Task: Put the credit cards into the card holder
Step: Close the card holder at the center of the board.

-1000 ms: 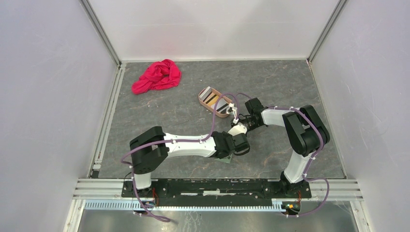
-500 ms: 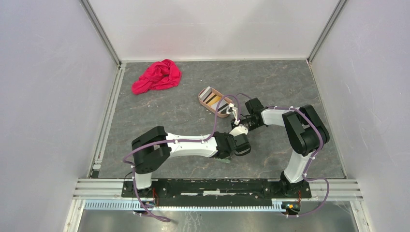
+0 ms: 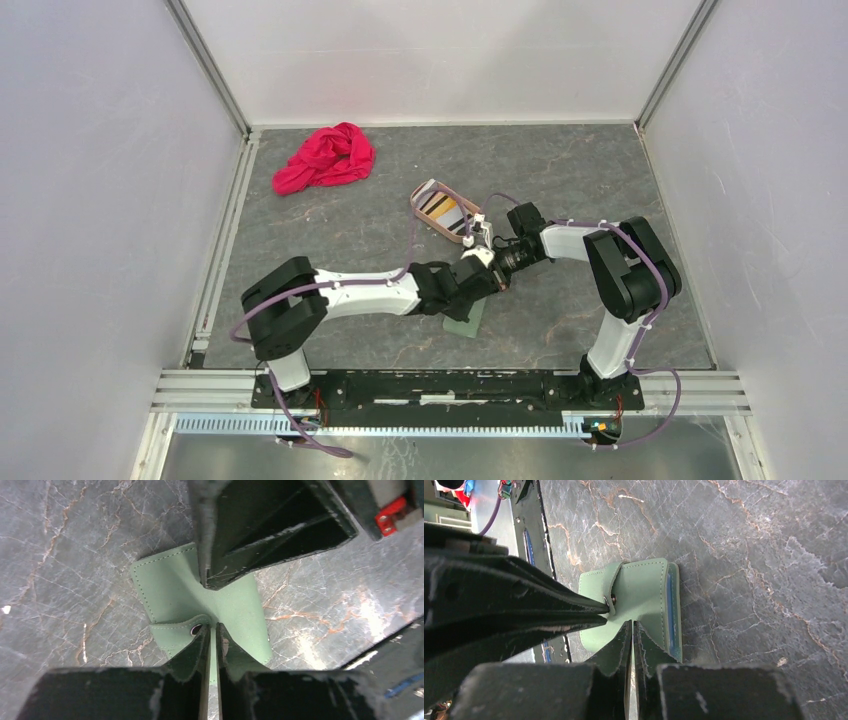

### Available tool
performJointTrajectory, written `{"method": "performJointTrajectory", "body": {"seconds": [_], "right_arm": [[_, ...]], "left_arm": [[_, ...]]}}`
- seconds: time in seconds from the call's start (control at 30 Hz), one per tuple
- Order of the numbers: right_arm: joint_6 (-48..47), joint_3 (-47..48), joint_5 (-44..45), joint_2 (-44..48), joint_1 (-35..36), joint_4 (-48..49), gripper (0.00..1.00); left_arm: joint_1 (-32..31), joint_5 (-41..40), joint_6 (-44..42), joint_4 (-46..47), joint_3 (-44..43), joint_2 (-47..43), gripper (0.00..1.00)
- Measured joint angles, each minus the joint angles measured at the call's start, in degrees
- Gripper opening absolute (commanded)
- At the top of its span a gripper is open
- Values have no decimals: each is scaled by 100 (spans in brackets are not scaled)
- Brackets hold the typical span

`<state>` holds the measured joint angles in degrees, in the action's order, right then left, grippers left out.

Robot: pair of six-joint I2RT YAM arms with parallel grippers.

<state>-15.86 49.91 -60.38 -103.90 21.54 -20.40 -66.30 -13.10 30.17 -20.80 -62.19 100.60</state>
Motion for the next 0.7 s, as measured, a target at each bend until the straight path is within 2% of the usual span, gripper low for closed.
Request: {"method": "performJointTrajectory", "body": {"seconds": [0.1, 0.23, 0.43, 0.53, 0.7], "right_arm": [[-4, 0, -2, 0, -2, -13, 9], [-31, 0, -4, 0, -4, -59, 9], [-50, 0, -20, -9, -4, -116, 9], [-59, 0, -26, -11, -4, -146, 9], [-92, 0, -42, -11, -4, -144, 9]], "left_arm": [[367, 754, 46, 514, 378, -184, 10], [1029, 2168, 345, 1486, 944, -260, 9], [1543, 3652, 946, 2865, 1390, 120, 5], [1648, 4000, 1224, 3340, 1550, 238, 4], [1709, 4024, 1655, 3840, 1847, 210, 3]]}}
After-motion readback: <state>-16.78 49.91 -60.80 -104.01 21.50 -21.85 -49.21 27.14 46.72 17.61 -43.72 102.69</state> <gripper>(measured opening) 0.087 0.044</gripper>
